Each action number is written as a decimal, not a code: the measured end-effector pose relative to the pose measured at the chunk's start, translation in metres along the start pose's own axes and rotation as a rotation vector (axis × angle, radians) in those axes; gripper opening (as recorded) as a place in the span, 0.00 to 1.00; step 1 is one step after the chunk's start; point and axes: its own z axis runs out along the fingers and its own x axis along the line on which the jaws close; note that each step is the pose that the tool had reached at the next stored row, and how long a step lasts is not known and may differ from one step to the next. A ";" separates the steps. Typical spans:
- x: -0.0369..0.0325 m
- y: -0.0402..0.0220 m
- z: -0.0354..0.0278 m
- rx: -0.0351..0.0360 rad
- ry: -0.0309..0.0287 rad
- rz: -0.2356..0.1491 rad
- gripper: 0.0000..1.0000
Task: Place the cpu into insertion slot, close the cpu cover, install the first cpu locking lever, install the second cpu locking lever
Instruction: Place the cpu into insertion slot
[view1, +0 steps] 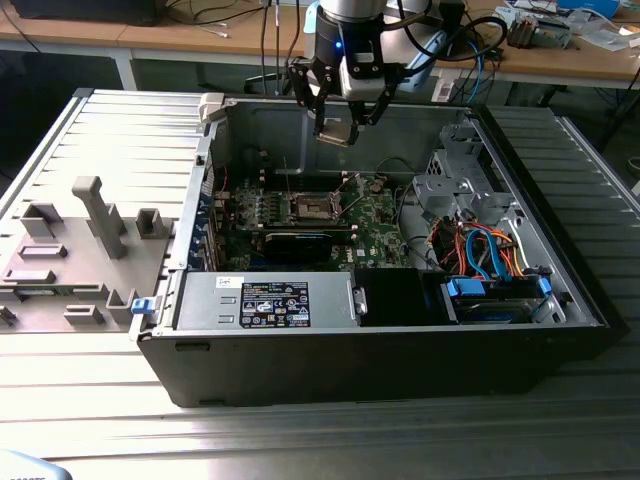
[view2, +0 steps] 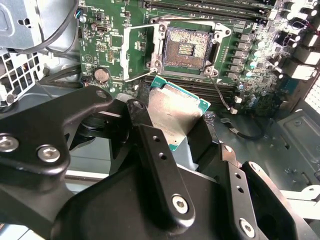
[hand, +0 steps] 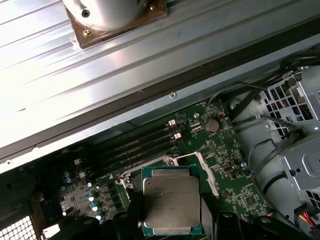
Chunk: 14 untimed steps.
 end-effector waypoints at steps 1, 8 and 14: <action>0.0000 0.0000 0.0000 -0.0001 -0.0002 0.003 0.55; 0.0000 0.0000 0.0000 -0.0003 -0.0014 0.016 0.55; 0.0000 0.0000 0.0000 -0.0004 -0.0022 0.025 0.55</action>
